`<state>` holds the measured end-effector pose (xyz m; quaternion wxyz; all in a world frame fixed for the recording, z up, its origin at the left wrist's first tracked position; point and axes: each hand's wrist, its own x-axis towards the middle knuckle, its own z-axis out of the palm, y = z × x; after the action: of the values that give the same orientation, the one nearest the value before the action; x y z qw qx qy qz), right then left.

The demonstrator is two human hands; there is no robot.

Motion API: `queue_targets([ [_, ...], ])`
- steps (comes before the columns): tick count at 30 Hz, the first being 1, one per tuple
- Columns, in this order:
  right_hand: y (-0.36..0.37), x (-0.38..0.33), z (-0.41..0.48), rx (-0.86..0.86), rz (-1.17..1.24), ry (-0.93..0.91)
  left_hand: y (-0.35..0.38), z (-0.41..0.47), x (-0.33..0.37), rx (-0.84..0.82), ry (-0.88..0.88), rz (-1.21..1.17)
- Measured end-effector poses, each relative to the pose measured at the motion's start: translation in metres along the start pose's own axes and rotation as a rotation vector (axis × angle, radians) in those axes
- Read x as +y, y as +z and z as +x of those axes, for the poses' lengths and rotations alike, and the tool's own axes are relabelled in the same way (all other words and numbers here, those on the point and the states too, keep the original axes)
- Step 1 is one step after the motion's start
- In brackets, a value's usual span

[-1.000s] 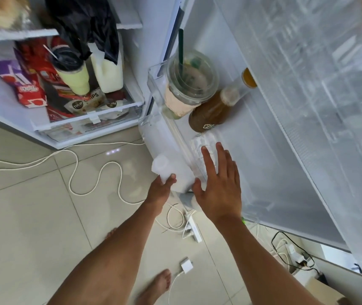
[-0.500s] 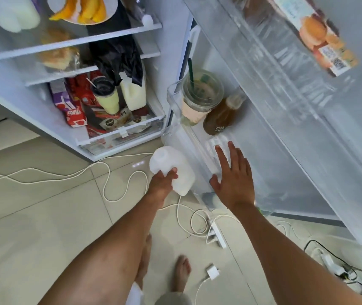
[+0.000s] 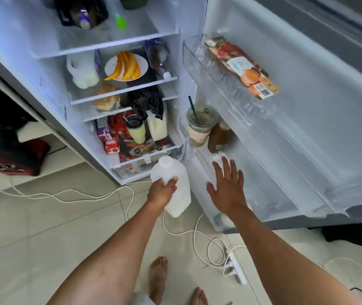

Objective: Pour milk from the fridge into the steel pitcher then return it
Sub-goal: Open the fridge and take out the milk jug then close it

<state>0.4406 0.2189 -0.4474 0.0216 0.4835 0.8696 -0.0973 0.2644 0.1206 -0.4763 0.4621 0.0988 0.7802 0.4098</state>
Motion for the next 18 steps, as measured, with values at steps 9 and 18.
queue_targets([
  [9, -0.103, -0.050, -0.032, -0.153, 0.022, -0.242, -0.035, -0.078, 0.079, 0.227, 0.171, 0.055],
  [18, -0.240, -0.049, -0.032, 0.168, 0.219, -0.381, -0.061, -0.167, 0.180, 0.316, 0.465, -0.011],
])
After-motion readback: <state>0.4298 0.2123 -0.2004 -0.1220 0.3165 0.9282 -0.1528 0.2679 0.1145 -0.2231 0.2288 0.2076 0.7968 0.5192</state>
